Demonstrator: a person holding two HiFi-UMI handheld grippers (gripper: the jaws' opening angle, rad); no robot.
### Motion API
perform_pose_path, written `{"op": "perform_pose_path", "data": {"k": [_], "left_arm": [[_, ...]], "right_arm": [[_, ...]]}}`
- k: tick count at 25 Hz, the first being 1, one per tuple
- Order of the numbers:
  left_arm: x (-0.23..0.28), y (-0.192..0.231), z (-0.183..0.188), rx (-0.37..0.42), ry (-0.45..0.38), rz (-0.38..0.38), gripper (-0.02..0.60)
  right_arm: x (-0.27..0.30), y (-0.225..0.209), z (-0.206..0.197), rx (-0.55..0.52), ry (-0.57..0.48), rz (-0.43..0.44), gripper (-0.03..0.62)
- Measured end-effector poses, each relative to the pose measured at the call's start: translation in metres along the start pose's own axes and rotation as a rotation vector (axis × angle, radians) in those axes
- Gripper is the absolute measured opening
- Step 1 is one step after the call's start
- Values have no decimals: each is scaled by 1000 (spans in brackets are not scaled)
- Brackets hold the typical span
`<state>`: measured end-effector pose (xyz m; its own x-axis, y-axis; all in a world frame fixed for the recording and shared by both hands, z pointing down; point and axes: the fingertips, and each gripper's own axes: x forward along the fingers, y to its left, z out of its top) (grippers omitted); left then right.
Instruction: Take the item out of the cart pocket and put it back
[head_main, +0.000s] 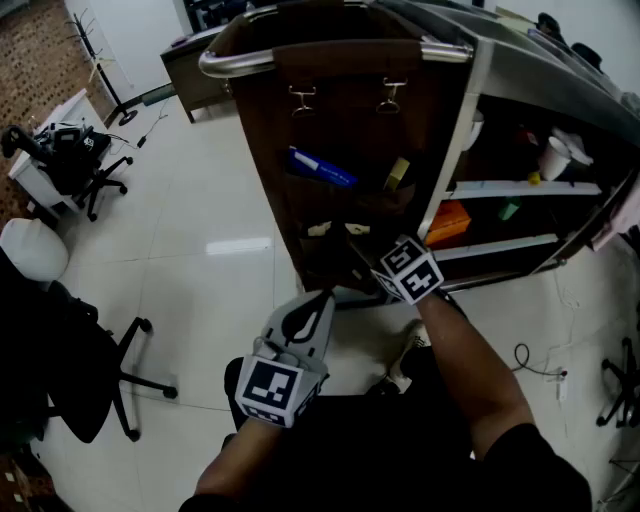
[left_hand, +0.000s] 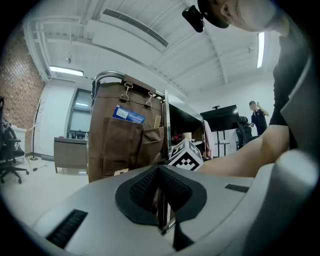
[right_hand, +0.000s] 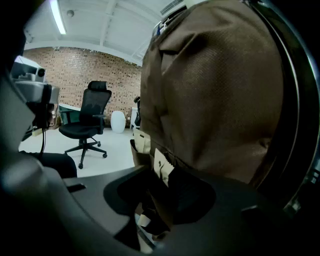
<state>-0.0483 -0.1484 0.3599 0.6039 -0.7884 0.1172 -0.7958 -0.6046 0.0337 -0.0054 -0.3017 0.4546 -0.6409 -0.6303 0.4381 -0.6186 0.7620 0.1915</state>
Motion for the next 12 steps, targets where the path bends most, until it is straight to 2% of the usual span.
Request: {"op": "perform_pose_path", "data": {"k": [12], "left_arm": [[-1,0,-3,-7,13,-1,0]], "right_arm": [[-4,-2,-2,-2,-3,-32,78]]}}
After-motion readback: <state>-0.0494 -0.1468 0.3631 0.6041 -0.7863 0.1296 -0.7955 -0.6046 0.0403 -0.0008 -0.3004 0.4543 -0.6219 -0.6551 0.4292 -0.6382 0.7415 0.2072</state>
